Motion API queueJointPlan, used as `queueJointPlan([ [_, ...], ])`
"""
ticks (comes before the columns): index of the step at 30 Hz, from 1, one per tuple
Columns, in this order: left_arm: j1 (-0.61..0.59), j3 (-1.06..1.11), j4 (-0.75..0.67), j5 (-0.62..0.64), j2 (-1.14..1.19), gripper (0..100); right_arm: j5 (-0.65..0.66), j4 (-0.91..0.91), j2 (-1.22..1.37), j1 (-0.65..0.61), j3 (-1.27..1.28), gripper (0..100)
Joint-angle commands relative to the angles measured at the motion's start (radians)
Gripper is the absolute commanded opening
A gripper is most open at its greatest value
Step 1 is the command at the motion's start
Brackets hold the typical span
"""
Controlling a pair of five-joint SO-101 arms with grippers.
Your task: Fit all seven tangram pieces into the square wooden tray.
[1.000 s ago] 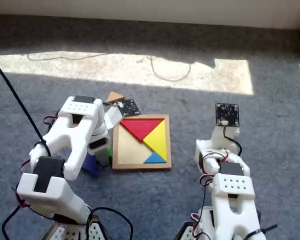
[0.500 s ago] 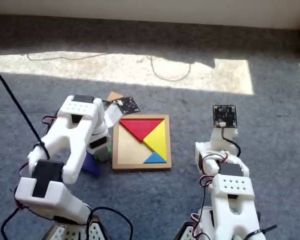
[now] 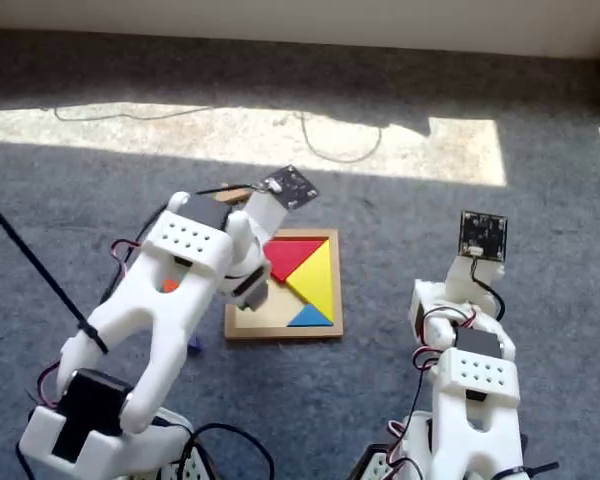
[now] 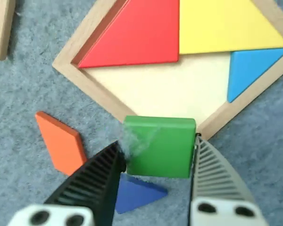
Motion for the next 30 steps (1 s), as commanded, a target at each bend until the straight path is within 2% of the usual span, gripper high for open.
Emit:
queueJointPlan([
  [1, 0.085, -0.042, -0.035, 0.091, 0.03, 15, -0.015, -0.05, -0.024, 0.013, -0.002, 0.6],
  [4, 0.099, -0.044, -0.063, 0.152, 0.062, 18, -0.015, -0.051, -0.022, 0.013, -0.002, 0.6],
  [8, 0.096, -0.044, -0.066, 0.215, 0.077, 31, -0.015, -0.051, -0.021, 0.01, -0.002, 0.6],
  [14, 0.084, -0.14, -0.008, 0.232, 0.074, 32, -0.015, -0.053, -0.019, 0.008, -0.002, 0.6],
  [18, 0.027, -0.237, 0.078, 0.221, 0.074, 28, -0.015, -0.053, -0.019, 0.008, -0.002, 0.6],
  [22, -0.025, -0.257, 0.121, 0.087, 0.074, 18, -0.015, -0.053, -0.019, 0.007, -0.002, 0.6],
  [25, -0.036, -0.214, 0.132, 0.046, 0.081, 14, -0.015, -0.053, -0.019, 0.007, -0.002, 0.6],
  [30, -0.008, -0.084, 0.104, 0.032, 0.082, 14, -0.015, -0.053, -0.019, 0.007, -0.002, 0.6],
])
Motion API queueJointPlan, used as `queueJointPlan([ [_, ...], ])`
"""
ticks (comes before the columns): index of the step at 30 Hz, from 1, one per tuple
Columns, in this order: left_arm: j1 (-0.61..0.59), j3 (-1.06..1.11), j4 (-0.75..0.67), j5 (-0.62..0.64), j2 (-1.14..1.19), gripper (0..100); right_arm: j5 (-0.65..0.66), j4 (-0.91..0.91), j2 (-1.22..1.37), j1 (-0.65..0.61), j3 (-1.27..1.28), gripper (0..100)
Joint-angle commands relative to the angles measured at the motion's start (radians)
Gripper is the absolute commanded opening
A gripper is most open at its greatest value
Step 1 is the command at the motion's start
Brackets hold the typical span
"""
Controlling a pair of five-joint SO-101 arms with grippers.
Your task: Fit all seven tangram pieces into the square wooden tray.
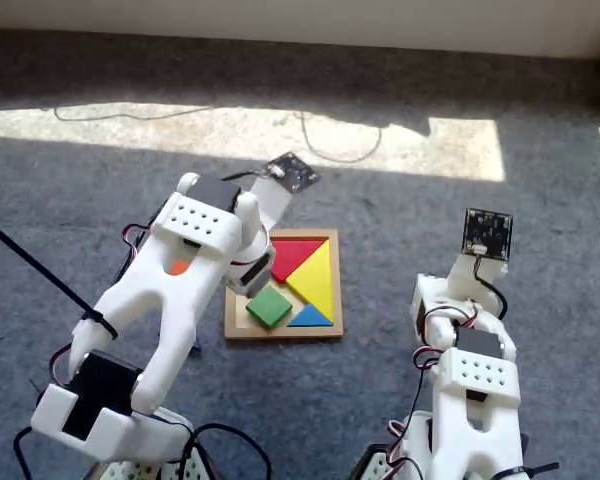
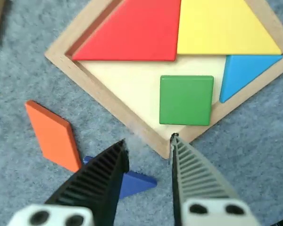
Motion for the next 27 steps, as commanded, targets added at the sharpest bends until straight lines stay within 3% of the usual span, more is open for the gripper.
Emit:
queueJointPlan([
  [1, 0.024, 0.062, -0.037, -0.009, -0.002, 14, -0.008, -0.022, -0.019, 0.005, -0.002, 0.6],
  [10, 0.079, 0.231, -0.296, -0.006, -0.004, 14, -0.006, -0.022, -0.019, 0.005, -0.002, 0.6],
  [18, 0.186, 0.168, -0.295, 0.095, -0.01, 14, -0.006, -0.022, -0.019, 0.005, -0.002, 0.6],
  [27, 0.099, -0.022, -0.094, 0.092, -0.012, 14, -0.006, -0.022, -0.019, 0.005, -0.001, 0.6],
])
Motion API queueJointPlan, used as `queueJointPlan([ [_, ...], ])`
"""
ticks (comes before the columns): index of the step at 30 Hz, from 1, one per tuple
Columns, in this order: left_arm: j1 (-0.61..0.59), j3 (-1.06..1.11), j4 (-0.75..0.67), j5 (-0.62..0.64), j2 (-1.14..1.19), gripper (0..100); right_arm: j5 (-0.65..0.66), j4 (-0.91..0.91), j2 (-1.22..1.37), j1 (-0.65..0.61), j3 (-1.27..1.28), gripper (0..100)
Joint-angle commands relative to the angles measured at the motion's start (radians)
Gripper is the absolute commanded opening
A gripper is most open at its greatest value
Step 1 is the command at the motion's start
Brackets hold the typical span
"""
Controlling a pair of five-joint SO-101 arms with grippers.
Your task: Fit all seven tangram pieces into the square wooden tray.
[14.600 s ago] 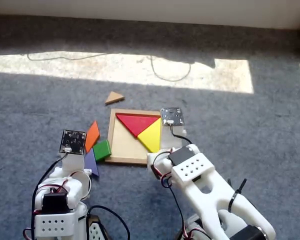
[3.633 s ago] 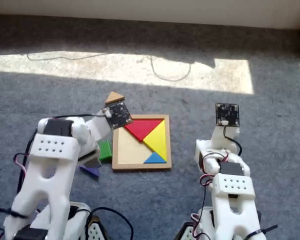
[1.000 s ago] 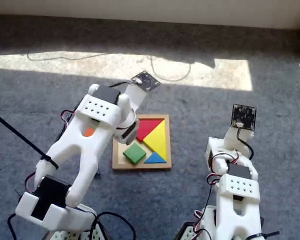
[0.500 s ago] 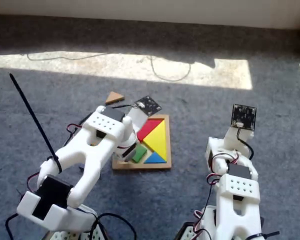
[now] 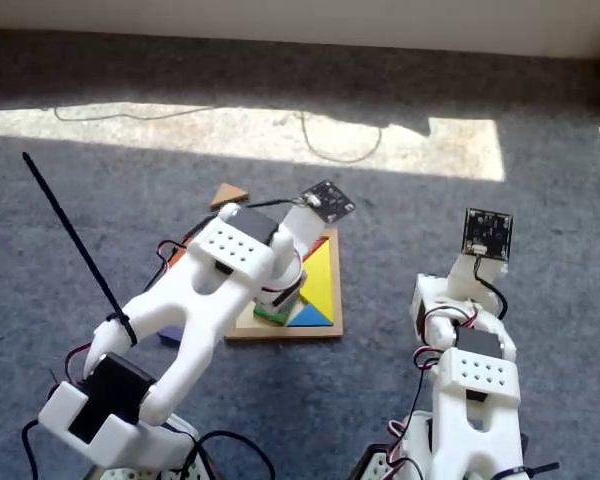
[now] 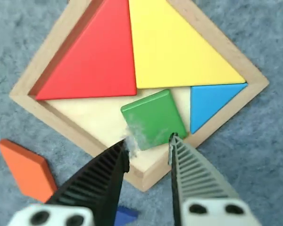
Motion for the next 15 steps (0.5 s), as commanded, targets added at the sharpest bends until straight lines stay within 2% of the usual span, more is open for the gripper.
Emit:
queueJointPlan([
  [1, -0.059, -0.097, 0.068, 0.005, -0.015, 14, -0.006, -0.022, -0.019, 0.005, -0.001, 0.6],
  [7, -0.13, -0.091, 0.06, -0.006, -0.001, 14, -0.006, -0.022, -0.019, 0.005, -0.001, 0.6],
  [10, -0.137, -0.024, -0.041, -0.063, -0.001, 14, -0.006, -0.022, -0.019, 0.005, -0.001, 0.6],
  [15, -0.111, 0.114, -0.209, -0.069, -0.001, 14, -0.006, -0.022, -0.019, 0.005, -0.001, 0.6],
])
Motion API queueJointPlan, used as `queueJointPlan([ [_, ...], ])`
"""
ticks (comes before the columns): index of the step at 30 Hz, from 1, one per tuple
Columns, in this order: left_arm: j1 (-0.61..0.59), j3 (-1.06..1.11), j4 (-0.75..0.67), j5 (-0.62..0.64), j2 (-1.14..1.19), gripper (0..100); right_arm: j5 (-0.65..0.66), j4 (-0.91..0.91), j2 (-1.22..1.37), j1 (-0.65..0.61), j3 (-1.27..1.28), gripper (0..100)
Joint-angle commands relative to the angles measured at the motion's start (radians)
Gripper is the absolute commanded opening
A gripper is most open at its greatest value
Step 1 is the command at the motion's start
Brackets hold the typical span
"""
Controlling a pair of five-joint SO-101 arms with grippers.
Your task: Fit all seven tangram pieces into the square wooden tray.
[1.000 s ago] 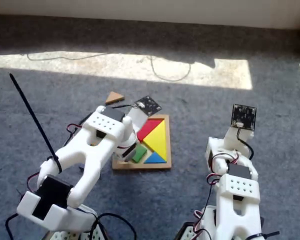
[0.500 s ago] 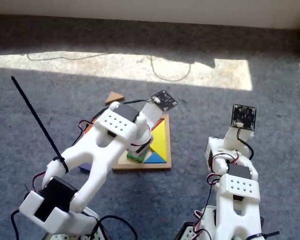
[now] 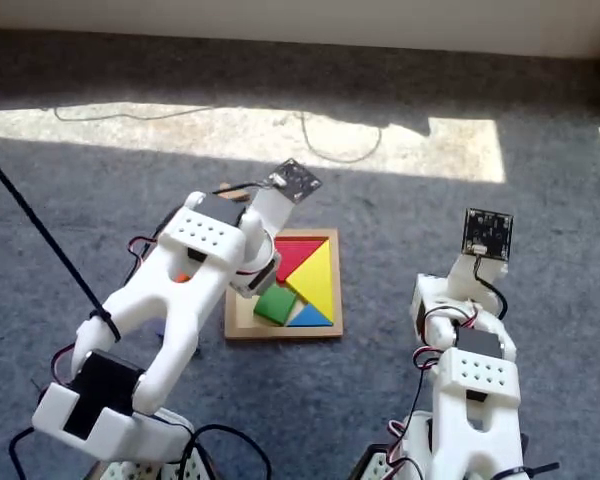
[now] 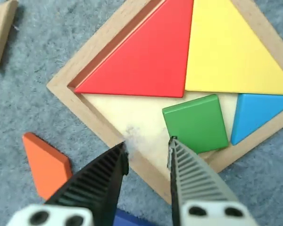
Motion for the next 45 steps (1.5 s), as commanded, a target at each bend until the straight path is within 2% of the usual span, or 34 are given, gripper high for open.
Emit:
queueJointPlan([
  [1, 0.022, 0.048, -0.095, -0.011, -0.004, 14, -0.006, -0.022, -0.019, 0.005, -0.001, 0.6],
  [13, 0.153, 0.085, -0.161, -0.006, -0.007, 14, -0.006, -0.022, -0.019, 0.005, -0.001, 0.6],
  [21, 0.153, 0.047, -0.172, -0.006, -0.016, 14, -0.006, -0.022, -0.019, 0.005, -0.001, 0.6],
  [28, 0.097, -0.093, 0.002, -0.005, -0.062, 14, -0.006, -0.022, -0.019, 0.005, -0.001, 0.6],
  [33, 0.061, -0.074, 0.06, -0.006, -0.124, 14, -0.006, -0.022, -0.019, 0.005, -0.001, 0.6],
  [37, 0.061, 0.033, 0.0, -0.009, -0.094, 14, -0.006, -0.022, -0.019, 0.005, -0.001, 0.6],
  [42, 0.065, 0.116, -0.198, -0.008, 0.015, 14, -0.006, -0.022, -0.019, 0.005, -0.001, 0.6],
  [45, 0.082, 0.076, -0.207, -0.006, 0.061, 14, -0.006, -0.022, -0.019, 0.005, -0.001, 0.6],
])
